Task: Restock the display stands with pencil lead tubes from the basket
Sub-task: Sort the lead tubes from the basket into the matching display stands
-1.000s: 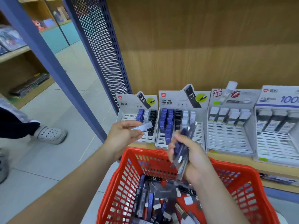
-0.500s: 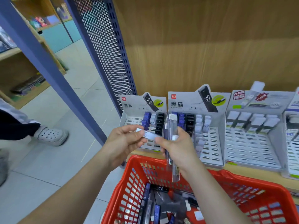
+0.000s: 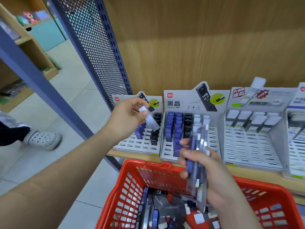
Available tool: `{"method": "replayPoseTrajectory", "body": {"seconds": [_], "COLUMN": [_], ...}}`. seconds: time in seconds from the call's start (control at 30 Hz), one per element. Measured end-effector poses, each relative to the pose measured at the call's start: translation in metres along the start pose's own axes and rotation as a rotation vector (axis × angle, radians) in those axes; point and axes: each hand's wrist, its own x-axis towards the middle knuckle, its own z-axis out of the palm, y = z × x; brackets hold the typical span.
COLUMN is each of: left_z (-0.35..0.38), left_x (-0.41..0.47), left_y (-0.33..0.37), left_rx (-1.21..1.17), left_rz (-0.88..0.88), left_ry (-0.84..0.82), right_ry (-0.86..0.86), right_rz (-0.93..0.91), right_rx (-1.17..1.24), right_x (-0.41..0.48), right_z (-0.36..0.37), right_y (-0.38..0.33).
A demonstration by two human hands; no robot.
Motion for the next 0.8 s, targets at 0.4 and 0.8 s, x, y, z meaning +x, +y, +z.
{"method": "replayPoseTrajectory", "body": {"seconds": [0.4, 0.8], "left_z": [0.016, 0.027], "left_x": [0.024, 0.030], "left_y": [-0.030, -0.044], "left_rx": [0.610, 0.532], "left_rz": [0.054, 0.085], "left_ry": [-0.080, -0.117], "right_ry": [0.066, 0.001], "right_rz": [-0.031, 0.050], "right_rx": [0.116, 0.035], "right_x": [0.005, 0.007], "right_z": [-0.016, -0.002], "right_y": [-0.004, 0.012]}}
